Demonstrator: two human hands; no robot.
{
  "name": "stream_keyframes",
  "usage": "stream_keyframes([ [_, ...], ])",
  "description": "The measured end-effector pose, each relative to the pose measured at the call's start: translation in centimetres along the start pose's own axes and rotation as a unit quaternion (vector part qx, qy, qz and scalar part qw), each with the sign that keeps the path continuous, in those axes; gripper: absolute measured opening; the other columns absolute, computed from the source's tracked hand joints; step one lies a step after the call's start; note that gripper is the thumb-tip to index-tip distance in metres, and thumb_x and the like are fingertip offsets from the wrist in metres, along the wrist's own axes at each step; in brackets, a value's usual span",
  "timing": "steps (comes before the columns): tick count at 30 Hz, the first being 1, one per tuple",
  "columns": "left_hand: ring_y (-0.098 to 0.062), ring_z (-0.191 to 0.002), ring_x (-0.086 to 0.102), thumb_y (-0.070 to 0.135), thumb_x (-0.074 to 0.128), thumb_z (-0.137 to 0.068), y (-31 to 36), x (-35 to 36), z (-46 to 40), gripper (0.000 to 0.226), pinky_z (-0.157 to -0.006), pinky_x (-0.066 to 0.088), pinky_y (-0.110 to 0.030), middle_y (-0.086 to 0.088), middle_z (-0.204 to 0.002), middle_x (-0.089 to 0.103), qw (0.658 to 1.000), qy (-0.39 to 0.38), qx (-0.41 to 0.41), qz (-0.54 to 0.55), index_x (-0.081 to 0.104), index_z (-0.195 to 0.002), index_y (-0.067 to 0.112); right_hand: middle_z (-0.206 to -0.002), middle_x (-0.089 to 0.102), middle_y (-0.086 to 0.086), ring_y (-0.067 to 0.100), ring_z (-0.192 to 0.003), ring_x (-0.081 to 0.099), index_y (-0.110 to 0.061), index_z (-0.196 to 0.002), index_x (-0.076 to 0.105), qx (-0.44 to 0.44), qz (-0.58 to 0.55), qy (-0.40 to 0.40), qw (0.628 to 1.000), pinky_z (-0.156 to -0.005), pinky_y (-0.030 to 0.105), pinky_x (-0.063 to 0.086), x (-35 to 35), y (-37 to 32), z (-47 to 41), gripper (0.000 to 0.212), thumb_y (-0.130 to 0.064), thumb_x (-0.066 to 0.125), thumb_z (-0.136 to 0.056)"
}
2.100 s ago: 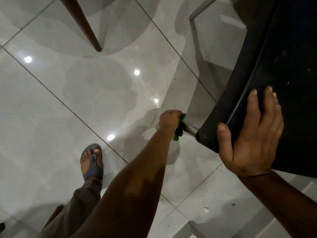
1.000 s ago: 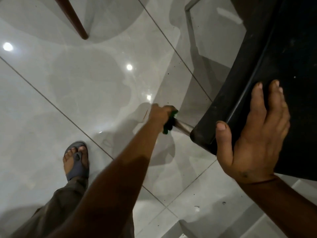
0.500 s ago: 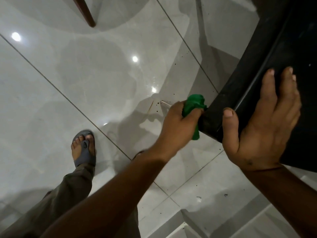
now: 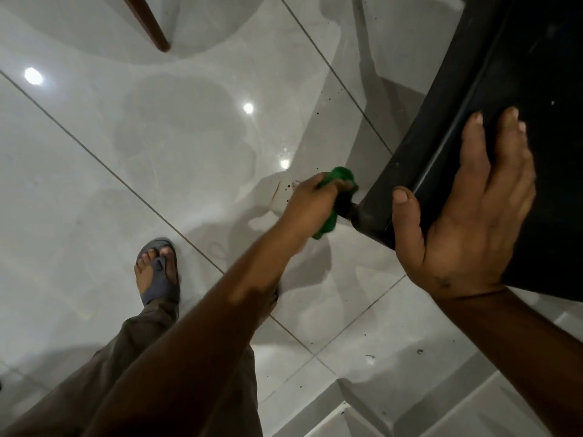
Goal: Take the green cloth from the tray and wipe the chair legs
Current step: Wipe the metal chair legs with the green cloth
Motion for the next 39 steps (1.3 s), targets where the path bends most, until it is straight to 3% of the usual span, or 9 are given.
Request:
stream_keyframes([
  [4, -0.025, -0.107, 0.067, 0.034, 0.056, -0.100, 1.5, 1.4, 3.8, 0.031, -0.097, 0.053, -0.038, -0.011, -0.119, 0.071, 0.997, 0.000, 0.057, 0.047, 0.066, -0.124, 0.017, -0.161, 0.029, 0.030, 0.043, -0.151, 0.026, -0.002, -0.154, 0.033, 0.000, 0.000, 0.001, 1.000, -0.123, 0.058, 0.025, 0.0, 0.0, 0.0, 0.083, -0.062, 0.037, -0.097],
  [9, -0.028, -0.062, 0.054, 0.045, 0.061, -0.090, -3.8, -1.1, -6.9, 0.037, -0.052, 0.043, -0.033, -0.016, -0.095, 0.071, 0.988, 0.050, -0.099, 0.103, 0.073, -0.106, 0.015, -0.161, 0.028, 0.030, 0.043, -0.151, 0.026, -0.001, -0.154, 0.033, 0.000, -0.009, 0.004, 1.000, -0.123, 0.058, 0.024, 0.0, 0.1, 0.1, 0.083, -0.059, 0.040, -0.096],
  [14, -0.023, -0.044, 0.047, 0.048, 0.061, -0.081, -7.6, -2.9, -13.2, 0.035, -0.052, 0.041, -0.031, -0.014, -0.080, 0.058, 0.985, 0.082, -0.131, 0.072, 0.067, -0.088, 0.014, -0.160, 0.029, 0.030, 0.042, -0.151, 0.027, -0.002, -0.154, 0.034, 0.006, -0.015, 0.008, 1.000, -0.122, 0.058, 0.025, 0.1, 0.3, 0.1, 0.083, -0.060, 0.040, -0.096],
  [19, -0.025, -0.050, 0.051, 0.035, 0.060, -0.090, -4.3, -1.5, -7.9, 0.025, -0.044, 0.040, -0.029, -0.019, -0.079, 0.061, 0.996, 0.047, -0.065, 0.040, 0.065, -0.095, 0.011, -0.163, 0.026, 0.028, 0.041, -0.153, 0.023, -0.004, -0.156, 0.031, 0.010, -0.004, -0.011, 1.000, -0.126, 0.056, 0.021, 0.2, 0.2, 0.0, 0.083, -0.061, 0.039, -0.096],
  [22, -0.028, -0.068, 0.059, 0.031, 0.062, -0.091, -2.0, -0.2, -2.7, 0.023, -0.059, 0.049, -0.037, -0.019, -0.089, 0.066, 0.998, 0.035, 0.002, 0.058, 0.067, -0.107, 0.015, -0.164, 0.024, 0.027, 0.040, -0.155, 0.020, -0.005, -0.157, 0.028, 0.023, 0.003, -0.029, 0.999, -0.128, 0.052, 0.014, 0.4, 0.5, -0.1, 0.083, -0.061, 0.040, -0.096],
  [24, -0.024, -0.076, 0.062, 0.028, 0.062, -0.094, -0.6, 0.4, 0.8, 0.007, -0.071, 0.051, -0.039, -0.009, -0.088, 0.066, 0.998, 0.027, 0.015, 0.058, 0.065, -0.100, 0.025, -0.164, 0.024, 0.027, 0.039, -0.155, 0.019, -0.006, -0.158, 0.027, 0.025, 0.008, -0.045, 0.999, -0.128, 0.051, 0.012, 0.4, 0.3, -0.3, 0.083, -0.061, 0.039, -0.096],
  [31, -0.027, -0.078, 0.067, 0.028, 0.063, -0.093, 2.5, 0.1, 6.5, 0.014, -0.069, 0.053, -0.036, -0.013, -0.096, 0.071, 0.997, -0.021, -0.035, 0.063, 0.070, -0.102, 0.020, -0.166, 0.022, 0.025, 0.040, -0.155, 0.020, -0.011, -0.159, 0.024, 0.048, 0.014, -0.121, 0.991, -0.127, 0.056, 0.017, 0.6, 0.1, -0.5, 0.084, -0.067, 0.029, -0.096],
  [34, -0.033, -0.076, 0.064, 0.034, 0.069, -0.080, 4.7, -1.3, 6.8, 0.034, -0.071, 0.049, -0.042, -0.018, -0.092, 0.071, 0.997, -0.016, -0.044, 0.067, 0.071, -0.108, 0.015, -0.168, 0.016, 0.021, 0.038, -0.156, 0.015, -0.014, -0.160, 0.021, 0.055, -0.001, -0.172, 0.984, -0.127, 0.055, 0.014, 0.7, 0.2, -0.7, 0.083, -0.067, 0.028, -0.097],
  [39, -0.031, -0.063, 0.060, 0.035, 0.067, -0.085, 9.5, -4.1, 5.2, 0.037, -0.060, 0.049, -0.037, -0.023, -0.092, 0.067, 0.998, 0.013, -0.017, 0.051, 0.067, -0.112, 0.009, -0.168, 0.020, 0.016, 0.037, -0.156, 0.017, -0.020, -0.159, 0.021, 0.054, -0.039, -0.203, 0.977, -0.126, 0.058, 0.018, 0.4, 1.2, -5.4, 0.071, -0.059, 0.026, -0.100],
])
Point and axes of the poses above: each hand's wrist, its own z-axis away from the middle knuckle, its own x-axis out of the palm, y = z × x, the point moved 10 cm from there along -z, towards the middle knuckle
